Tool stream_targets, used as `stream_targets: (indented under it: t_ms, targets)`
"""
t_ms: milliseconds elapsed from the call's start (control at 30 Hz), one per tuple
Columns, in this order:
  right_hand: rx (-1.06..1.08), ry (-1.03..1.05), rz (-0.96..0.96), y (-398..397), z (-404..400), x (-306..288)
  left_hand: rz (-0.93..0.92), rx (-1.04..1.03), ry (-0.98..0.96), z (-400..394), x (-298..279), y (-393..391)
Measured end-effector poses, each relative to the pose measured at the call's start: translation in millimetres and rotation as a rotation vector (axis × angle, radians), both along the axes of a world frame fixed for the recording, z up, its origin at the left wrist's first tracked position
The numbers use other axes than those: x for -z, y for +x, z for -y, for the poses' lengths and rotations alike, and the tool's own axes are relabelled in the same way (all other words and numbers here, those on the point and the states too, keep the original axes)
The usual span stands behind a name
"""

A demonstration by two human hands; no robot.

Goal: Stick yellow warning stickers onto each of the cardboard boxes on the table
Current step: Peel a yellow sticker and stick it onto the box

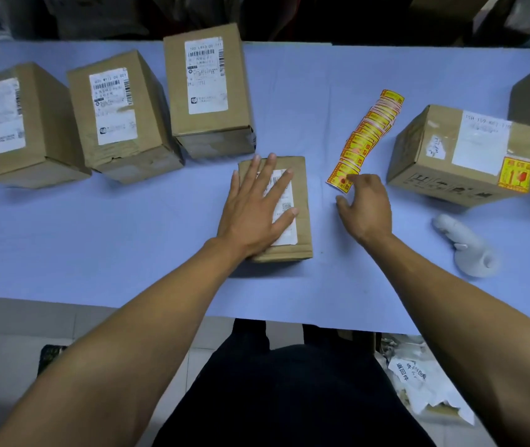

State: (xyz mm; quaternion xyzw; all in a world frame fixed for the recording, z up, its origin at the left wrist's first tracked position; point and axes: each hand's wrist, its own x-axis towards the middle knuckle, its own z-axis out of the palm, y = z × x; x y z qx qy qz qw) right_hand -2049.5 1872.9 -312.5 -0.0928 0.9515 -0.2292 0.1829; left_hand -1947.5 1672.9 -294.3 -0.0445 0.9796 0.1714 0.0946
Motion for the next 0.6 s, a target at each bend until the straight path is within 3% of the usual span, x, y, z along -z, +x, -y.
stream_targets:
  t_ms: [367, 600]
  targets:
    - [-0.083, 0.153, -0.044, -19, 2, 10, 0.036, -0.017, -0.029, -1, -1, 0]
    - [-0.17, 0.192, -0.188, -11, -4, -3, 0.096, -0.029, 0.014, -1, -14, -1]
